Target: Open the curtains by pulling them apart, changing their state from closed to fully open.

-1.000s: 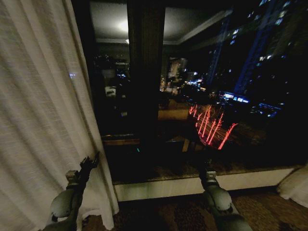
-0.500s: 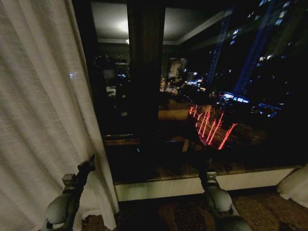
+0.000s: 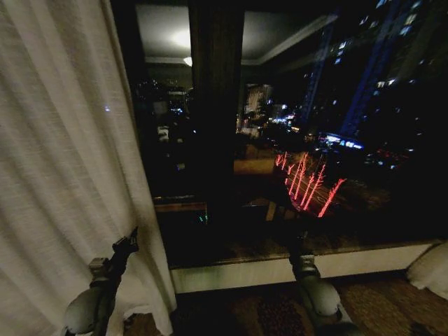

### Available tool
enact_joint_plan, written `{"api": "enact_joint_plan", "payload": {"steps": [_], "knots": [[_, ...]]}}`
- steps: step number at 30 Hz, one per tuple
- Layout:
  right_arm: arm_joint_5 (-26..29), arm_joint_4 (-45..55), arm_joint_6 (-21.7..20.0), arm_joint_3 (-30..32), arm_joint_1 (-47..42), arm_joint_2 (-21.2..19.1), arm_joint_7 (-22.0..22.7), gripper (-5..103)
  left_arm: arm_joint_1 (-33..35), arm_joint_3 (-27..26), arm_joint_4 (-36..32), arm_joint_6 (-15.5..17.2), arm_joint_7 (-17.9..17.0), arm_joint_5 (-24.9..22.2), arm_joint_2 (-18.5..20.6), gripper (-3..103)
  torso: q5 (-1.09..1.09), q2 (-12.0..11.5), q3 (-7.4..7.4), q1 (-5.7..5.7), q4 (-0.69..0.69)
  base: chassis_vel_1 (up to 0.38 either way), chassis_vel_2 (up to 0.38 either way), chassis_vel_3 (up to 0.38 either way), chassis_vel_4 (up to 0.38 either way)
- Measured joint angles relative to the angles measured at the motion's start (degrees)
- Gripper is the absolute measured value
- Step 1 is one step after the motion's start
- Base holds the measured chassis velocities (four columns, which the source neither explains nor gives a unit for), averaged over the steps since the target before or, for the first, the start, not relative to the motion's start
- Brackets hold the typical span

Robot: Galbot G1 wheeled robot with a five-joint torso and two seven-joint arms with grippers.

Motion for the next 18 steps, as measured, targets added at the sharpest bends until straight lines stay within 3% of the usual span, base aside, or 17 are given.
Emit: {"api": "enact_joint_plan", "payload": {"steps": [7,18], "knots": [[0.1,1.2,0.0,0.1,-0.3,-0.4,-0.1,100,1.0,-0.3,-1.4,-0.1,0.0,0.1,-0.3,0,-0.03,0.0,0.0,0.0,0.01,0.252,0.244,-0.258,-0.261],[0.1,3.8,-0.2,-0.1,-1.4,-0.4,-0.8,100,3.4,-1.2,-4.3,-0.4,0.0,0.2,-1.0,0,-0.01,0.0,0.0,-0.01,-0.01,0.323,0.342,-0.335,-0.344]]}}
